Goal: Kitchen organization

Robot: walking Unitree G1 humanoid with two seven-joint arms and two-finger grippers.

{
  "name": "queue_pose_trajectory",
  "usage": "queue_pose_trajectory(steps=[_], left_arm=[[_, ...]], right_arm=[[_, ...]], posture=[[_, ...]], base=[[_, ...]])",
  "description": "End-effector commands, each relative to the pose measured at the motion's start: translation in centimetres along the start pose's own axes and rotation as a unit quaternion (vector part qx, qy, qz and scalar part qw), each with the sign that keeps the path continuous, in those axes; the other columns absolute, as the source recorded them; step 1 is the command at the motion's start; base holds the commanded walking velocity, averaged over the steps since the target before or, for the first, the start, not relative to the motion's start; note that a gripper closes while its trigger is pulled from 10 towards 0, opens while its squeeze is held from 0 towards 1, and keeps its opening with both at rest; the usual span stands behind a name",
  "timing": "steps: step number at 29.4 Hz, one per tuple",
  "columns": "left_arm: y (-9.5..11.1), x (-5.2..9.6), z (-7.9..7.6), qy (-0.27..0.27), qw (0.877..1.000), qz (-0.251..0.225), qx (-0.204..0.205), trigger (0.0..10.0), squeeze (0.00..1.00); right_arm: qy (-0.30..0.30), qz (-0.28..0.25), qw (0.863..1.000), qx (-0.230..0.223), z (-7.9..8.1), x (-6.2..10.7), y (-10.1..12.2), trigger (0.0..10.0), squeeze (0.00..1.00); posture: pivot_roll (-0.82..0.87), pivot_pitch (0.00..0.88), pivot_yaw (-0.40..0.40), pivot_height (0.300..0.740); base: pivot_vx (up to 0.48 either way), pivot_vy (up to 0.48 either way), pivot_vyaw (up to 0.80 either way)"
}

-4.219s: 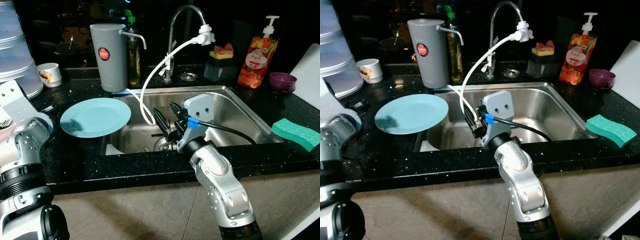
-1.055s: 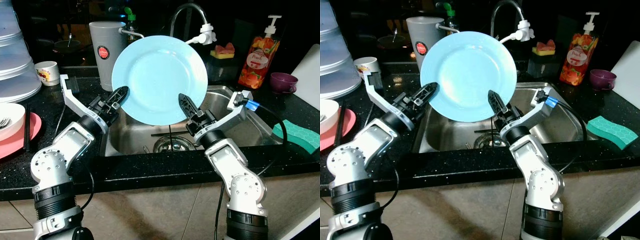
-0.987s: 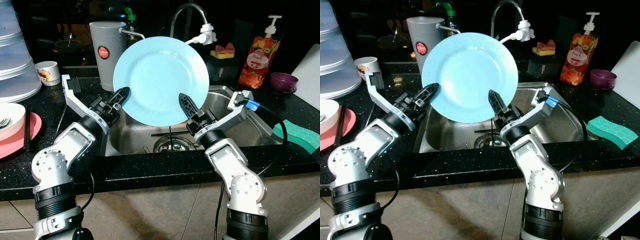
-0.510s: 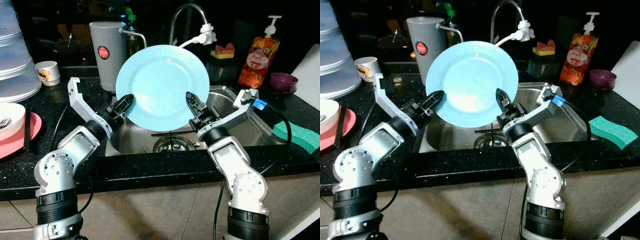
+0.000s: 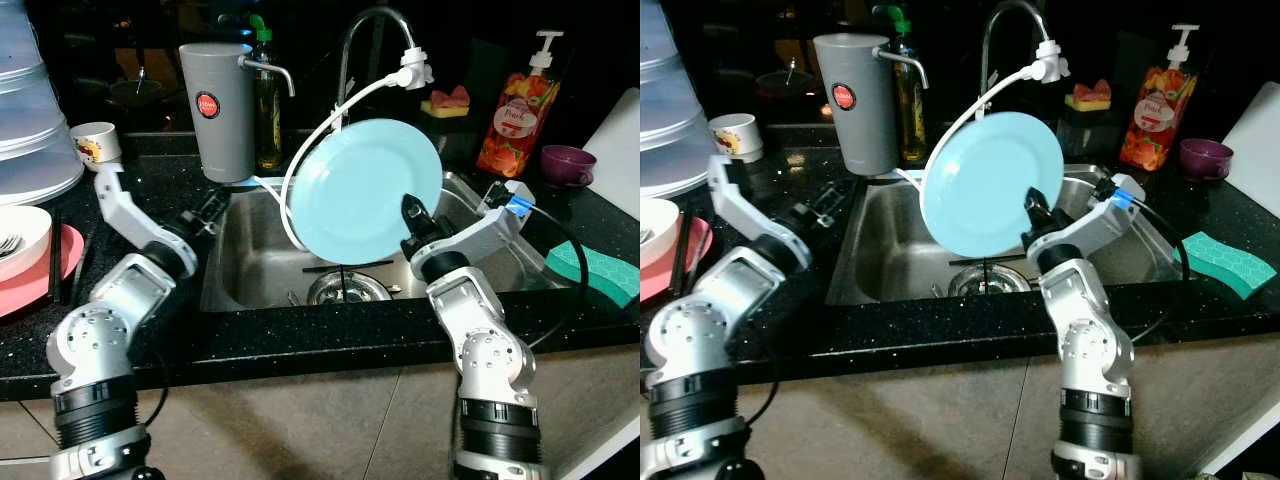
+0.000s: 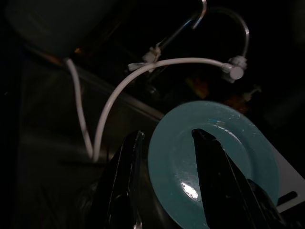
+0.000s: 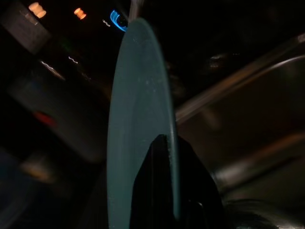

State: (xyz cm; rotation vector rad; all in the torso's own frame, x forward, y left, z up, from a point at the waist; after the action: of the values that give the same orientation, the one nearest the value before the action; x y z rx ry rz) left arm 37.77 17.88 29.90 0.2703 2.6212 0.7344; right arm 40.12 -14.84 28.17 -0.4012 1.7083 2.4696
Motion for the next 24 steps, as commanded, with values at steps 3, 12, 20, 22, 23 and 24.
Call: queue_pose_trajectory(steps=[3, 12, 20, 22, 23, 24], left_arm=[[-0.5, 0.5, 1.5, 0.034, 0.999, 0.006, -0.008, 10.0, 0.0], [-1.4, 0.4, 1.4, 0.034, 0.999, 0.019, -0.024, 10.0, 0.0], [-1.8, 0.3, 1.6, 0.046, 0.997, 0.025, -0.06, 10.0, 0.0], [-1.5, 0.1, 2.1, 0.084, 0.987, 0.013, -0.137, 10.0, 0.0], [-1.3, 0.2, 2.3, 0.104, 0.979, 0.011, -0.177, 10.0, 0.0], [-1.3, 0.2, 2.3, 0.104, 0.979, 0.011, -0.177, 10.0, 0.0]], right_arm=[[-0.023, 0.037, 0.997, 0.07, -0.6, -1.2, -2.2, 10.0, 0.0], [-0.06, 0.059, 0.983, 0.163, -1.6, -1.8, -4.4, 10.0, 1.0], [-0.016, -0.126, 0.975, 0.182, 1.9, -0.6, 2.6, 10.0, 0.0], [0.009, -0.135, 0.975, 0.177, 3.1, 0.4, 2.8, 10.0, 0.0], [0.017, -0.133, 0.976, 0.169, 3.5, 0.9, 2.6, 10.0, 0.0], [0.017, -0.133, 0.976, 0.169, 3.5, 0.9, 2.6, 10.0, 0.0]], posture=[[0.06, 0.102, -0.018, 0.74], [0.07, 0.103, -0.02, 0.74], [0.06, 0.109, -0.012, 0.74], [0.05, 0.114, -0.008, 0.74], [0.05, 0.114, -0.008, 0.74], [0.05, 0.114, -0.008, 0.74]], base=[[0.0, 0.0, 0.0], [0.0, 0.0, 0.0], [0.0, 0.0, 0.0], [0.0, 0.0, 0.0], [0.0, 0.0, 0.0], [0.0, 0.0, 0.0]])
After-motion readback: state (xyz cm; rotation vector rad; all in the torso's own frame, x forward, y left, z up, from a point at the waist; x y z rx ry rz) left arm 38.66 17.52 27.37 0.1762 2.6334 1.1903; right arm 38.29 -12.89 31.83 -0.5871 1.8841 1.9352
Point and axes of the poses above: a point about 5 cm out from each wrist's last joint towards the gripper, its own x axis pointing back from the gripper into the wrist, its own y axis along the axis of the wrist's last joint, z = x × y, the point moved 4 cm from there along -x, pointing out of the wrist towards the gripper, and after that the axes turned 13 degrees about x, right-handed, at the moved point
